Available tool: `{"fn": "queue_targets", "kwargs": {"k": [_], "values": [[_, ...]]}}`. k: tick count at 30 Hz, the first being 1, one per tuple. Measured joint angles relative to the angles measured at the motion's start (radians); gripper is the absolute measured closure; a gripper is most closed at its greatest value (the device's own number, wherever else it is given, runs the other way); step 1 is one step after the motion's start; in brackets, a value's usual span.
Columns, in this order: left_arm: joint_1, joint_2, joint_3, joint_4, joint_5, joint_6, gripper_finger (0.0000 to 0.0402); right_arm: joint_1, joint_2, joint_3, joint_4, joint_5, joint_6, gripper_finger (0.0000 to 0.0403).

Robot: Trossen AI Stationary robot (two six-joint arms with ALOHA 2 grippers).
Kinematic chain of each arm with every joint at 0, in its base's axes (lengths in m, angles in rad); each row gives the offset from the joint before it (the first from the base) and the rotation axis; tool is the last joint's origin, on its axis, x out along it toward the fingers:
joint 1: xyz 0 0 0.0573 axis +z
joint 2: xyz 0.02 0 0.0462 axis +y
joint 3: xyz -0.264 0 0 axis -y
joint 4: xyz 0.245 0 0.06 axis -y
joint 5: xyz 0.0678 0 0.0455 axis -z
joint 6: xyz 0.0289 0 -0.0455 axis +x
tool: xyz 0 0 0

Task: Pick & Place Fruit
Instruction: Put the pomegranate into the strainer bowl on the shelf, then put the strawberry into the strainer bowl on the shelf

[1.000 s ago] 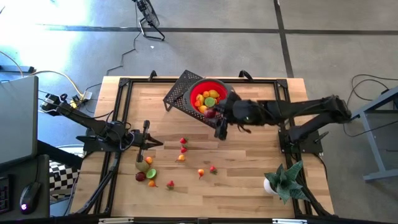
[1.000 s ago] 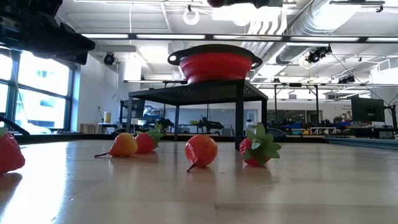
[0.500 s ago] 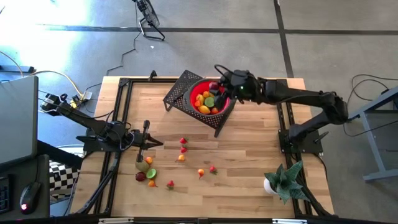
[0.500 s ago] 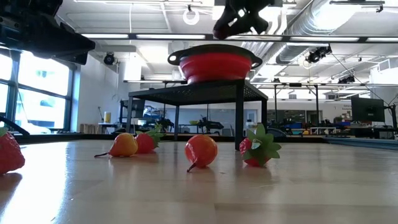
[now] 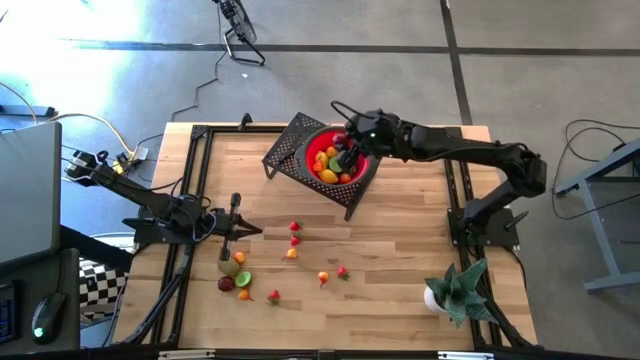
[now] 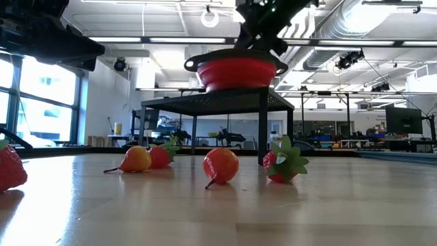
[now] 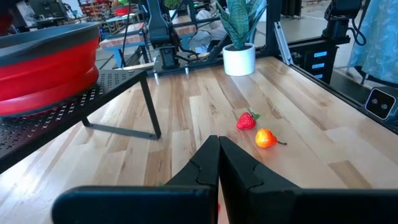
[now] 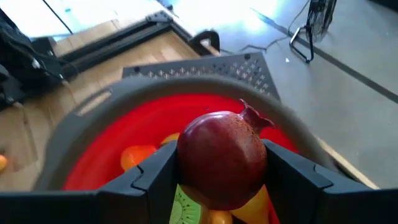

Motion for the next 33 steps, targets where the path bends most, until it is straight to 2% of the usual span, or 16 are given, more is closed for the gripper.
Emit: {"fn": "queue_targets", "kwargs": {"k": [8,15,18,28,33], "values": [[0.000,0.000,0.000,0.000,0.000,0.000,0.0402,0.000,0.067,0.000,0.001,0.001,-0.023,0.0202],[0.000,0.000,0.000,0.000,0.000,0.000,0.0402,0.000,0.073,0.000,-0.002,0.005,-0.047,0.0202],[0.000,0.000,0.000,0.000,0.000,0.000,0.0402,0.007,0.074,0.000,-0.001,0.043,-0.062,0.0198],[0.000,0.000,0.000,-0.001,0.001,0.000,0.0402,0.038,0.058,0.000,0.006,0.091,-0.112,0.0115],[0.000,0.000,0.000,-0.001,0.001,0.000,0.0402,0.065,0.023,0.000,0.012,0.091,-0.131,0.0106]]}}
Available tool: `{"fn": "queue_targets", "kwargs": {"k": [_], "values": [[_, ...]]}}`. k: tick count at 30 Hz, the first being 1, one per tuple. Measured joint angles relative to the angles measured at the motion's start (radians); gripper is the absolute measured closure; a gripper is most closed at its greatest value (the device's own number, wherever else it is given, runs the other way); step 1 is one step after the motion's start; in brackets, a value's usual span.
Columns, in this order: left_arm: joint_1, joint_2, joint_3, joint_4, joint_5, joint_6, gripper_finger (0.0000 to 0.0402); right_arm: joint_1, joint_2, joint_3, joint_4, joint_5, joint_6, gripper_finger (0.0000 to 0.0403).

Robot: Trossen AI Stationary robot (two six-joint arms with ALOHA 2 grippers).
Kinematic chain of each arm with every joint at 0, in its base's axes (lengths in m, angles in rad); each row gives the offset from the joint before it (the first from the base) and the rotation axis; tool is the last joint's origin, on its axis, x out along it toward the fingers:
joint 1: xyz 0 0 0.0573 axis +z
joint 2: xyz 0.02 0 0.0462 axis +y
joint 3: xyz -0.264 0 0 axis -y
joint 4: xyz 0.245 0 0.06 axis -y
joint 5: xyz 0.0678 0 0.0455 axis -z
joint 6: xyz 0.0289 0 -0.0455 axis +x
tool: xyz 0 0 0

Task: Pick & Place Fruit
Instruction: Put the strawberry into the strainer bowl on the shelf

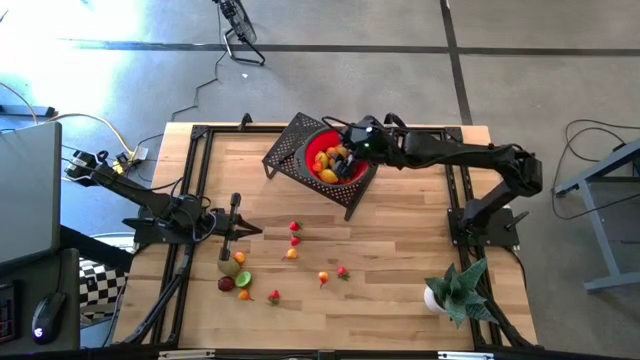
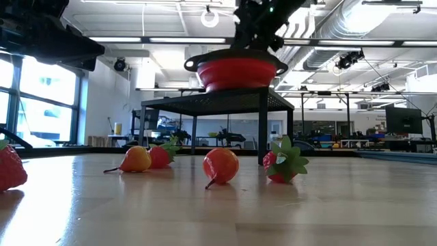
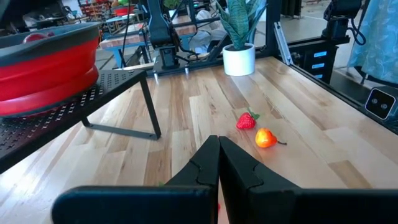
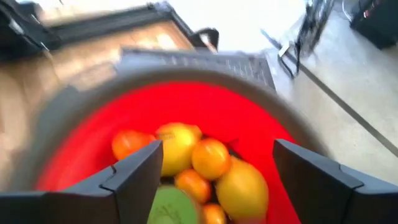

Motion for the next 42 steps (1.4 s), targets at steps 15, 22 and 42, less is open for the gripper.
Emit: {"fn": "queue_targets", "kwargs": {"k": [15,22,42], "values": [[0.000,0.000,0.000,0.000,0.000,0.000,0.0402,0.157,-0.143,0.001,0.019,-0.134,0.086,0.0167],[0.000,0.000,0.000,0.000,0.000,0.000,0.0402,0.263,-0.147,0.001,0.018,-0.227,0.091,0.0176],[0.000,0.000,0.000,0.001,0.000,0.000,0.0402,0.532,-0.123,0.000,0.025,-0.169,0.166,0.0176]]}}
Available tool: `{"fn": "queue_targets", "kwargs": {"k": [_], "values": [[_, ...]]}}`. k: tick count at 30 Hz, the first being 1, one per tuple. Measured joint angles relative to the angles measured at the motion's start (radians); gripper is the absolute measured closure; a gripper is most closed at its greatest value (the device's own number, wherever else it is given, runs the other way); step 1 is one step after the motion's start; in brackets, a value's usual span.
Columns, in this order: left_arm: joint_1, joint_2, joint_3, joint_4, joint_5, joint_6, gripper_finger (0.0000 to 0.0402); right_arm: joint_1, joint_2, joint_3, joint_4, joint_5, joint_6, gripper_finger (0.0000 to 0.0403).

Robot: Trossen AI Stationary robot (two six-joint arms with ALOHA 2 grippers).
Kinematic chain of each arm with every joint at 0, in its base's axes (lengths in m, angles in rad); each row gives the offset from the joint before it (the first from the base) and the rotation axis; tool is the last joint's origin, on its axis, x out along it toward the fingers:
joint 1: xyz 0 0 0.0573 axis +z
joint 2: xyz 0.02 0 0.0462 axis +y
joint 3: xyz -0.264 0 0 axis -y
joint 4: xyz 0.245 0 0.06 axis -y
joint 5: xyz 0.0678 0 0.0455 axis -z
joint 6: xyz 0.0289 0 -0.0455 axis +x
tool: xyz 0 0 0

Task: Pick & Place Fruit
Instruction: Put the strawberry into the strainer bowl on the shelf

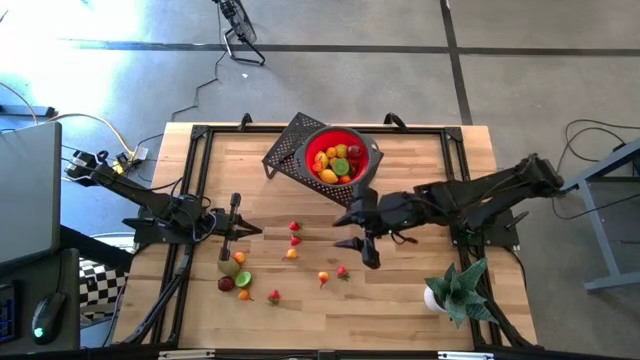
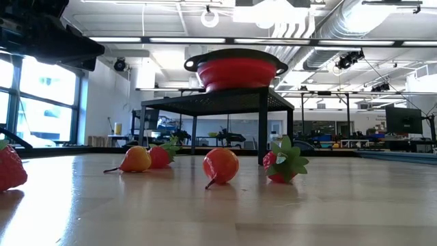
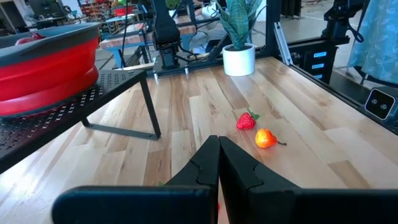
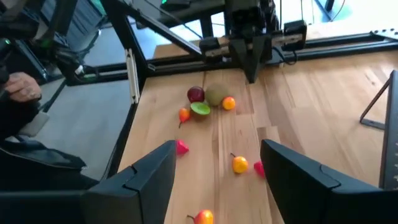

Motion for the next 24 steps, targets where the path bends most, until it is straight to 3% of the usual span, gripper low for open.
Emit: {"fn": "queue_targets", "kwargs": {"k": [15,24], "values": [[0.000,0.000,0.000,0.053,0.004,-0.005,0.0402,0.071,0.006,0.000,0.023,0.000,0.133,0.0176],[0.000,0.000,0.001,0.136,0.008,0.006,0.0402,0.133,0.053,0.000,0.272,0.015,0.065,0.0176]]}}
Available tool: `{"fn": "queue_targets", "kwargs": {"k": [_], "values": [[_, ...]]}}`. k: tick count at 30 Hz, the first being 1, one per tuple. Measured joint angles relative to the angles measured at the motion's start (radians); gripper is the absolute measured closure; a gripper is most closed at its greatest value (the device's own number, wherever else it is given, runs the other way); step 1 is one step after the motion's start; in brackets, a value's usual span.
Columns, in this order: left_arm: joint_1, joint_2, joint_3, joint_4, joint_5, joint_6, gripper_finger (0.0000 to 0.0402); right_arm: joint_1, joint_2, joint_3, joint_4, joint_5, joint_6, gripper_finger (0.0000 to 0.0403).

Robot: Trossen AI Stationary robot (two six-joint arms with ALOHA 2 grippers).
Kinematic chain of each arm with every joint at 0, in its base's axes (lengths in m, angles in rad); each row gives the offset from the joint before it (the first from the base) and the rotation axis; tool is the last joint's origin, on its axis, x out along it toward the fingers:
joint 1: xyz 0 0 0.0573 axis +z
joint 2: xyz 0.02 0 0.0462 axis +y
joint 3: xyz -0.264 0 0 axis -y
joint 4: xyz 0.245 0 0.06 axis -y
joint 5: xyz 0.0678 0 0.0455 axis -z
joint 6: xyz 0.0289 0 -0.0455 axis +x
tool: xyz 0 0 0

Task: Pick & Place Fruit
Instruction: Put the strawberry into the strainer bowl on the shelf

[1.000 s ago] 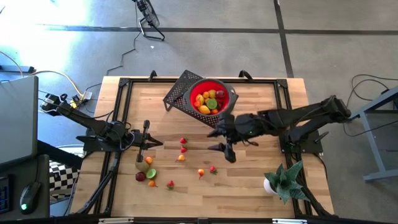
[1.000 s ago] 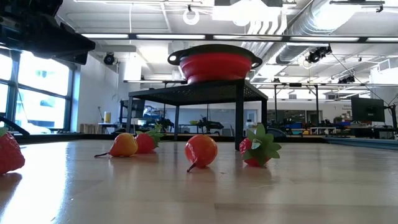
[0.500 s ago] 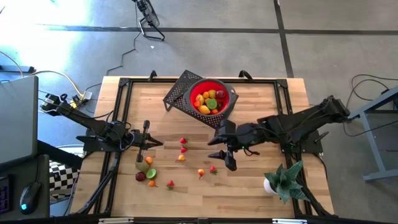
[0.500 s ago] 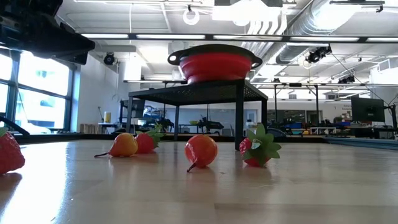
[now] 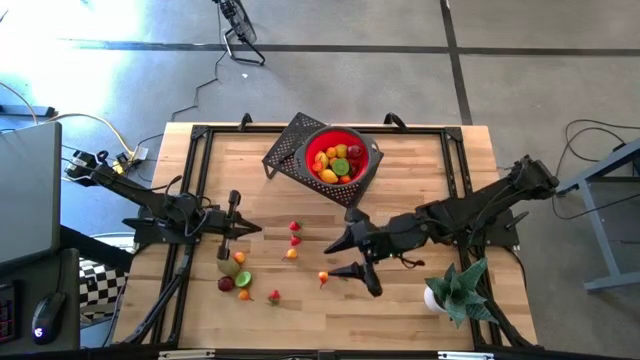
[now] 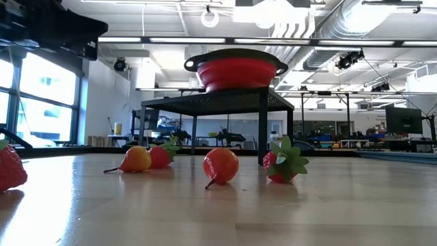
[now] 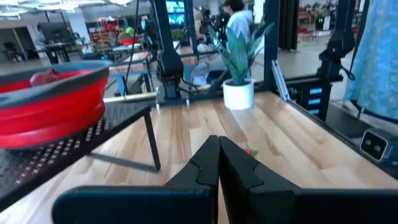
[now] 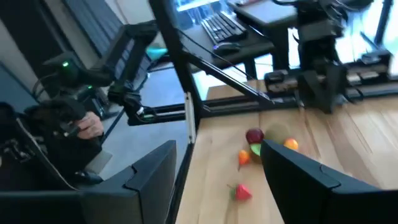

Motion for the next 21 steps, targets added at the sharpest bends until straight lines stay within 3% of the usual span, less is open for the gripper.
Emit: {"fn": "queue_targets", "kwargs": {"k": [10,21], "values": [[0.000,0.000,0.000,0.016,0.002,-0.005,0.0402,0.032,0.033,0.000,0.022,0.138,-0.132,0.0176],[0.000,0.000,0.000,0.016,0.002,-0.005,0.0402,0.033,0.070,0.039,0.018,0.178,-0.236,0.0176]]}}
